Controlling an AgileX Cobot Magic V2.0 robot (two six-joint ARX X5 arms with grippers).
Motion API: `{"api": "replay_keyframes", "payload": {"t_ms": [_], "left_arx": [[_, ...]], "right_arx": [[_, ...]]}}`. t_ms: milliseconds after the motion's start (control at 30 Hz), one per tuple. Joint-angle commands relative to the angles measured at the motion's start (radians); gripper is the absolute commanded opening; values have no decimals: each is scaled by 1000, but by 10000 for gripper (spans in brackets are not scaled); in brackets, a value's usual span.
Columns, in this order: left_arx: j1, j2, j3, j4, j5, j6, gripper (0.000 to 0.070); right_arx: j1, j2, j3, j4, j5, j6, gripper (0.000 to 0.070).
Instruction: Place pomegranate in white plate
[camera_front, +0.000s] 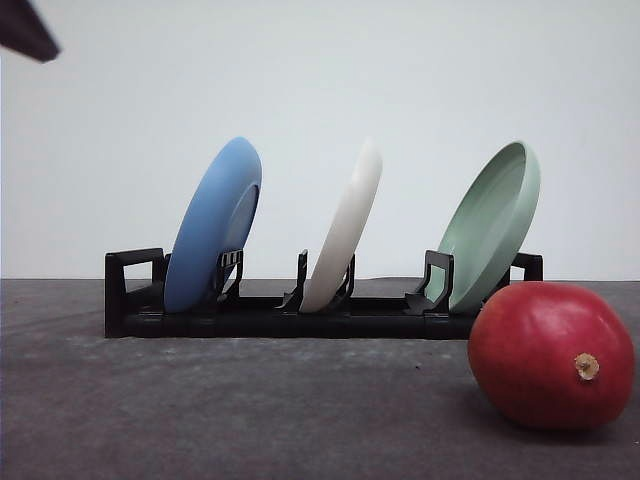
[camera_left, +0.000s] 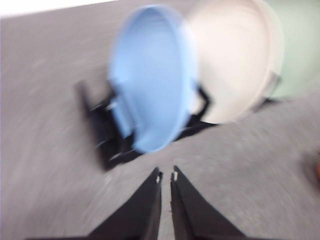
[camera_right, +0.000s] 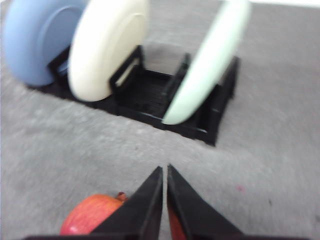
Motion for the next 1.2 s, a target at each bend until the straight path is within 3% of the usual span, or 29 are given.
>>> {"api": "replay_keyframes", "payload": {"t_ms": [0,100,167,200,267,333,633,900,1167], "left_arx": [[-20,13,28,7,1,76,13],[-38,22,32,7,1,78,14],[-40,22,32,6,3,78,43],[-40,22,32,8,6,78,112],[-40,21,32,13,16,77,347],[-44,21,32,16,31,76,435],[-123,42,32,102,35,59,429],[-254,205,32,348,20,-1,430],[-362,417,32,621,-73,-61,431]], "right_arx": [[5,3,13,11,3,-37,9],[5,3,13,11,2,-36,10],[6,3,13,11,-1,-36,51],[6,3,13,11,-2,-36,144],[6,3,14,15,-2,-36,388],[6,3,14,23,-2,-35,487],[6,3,14,60,-2,-28,487],[6,3,14,59,-1,-27,487],[5,3,14,59,-1,-27,487]]}}
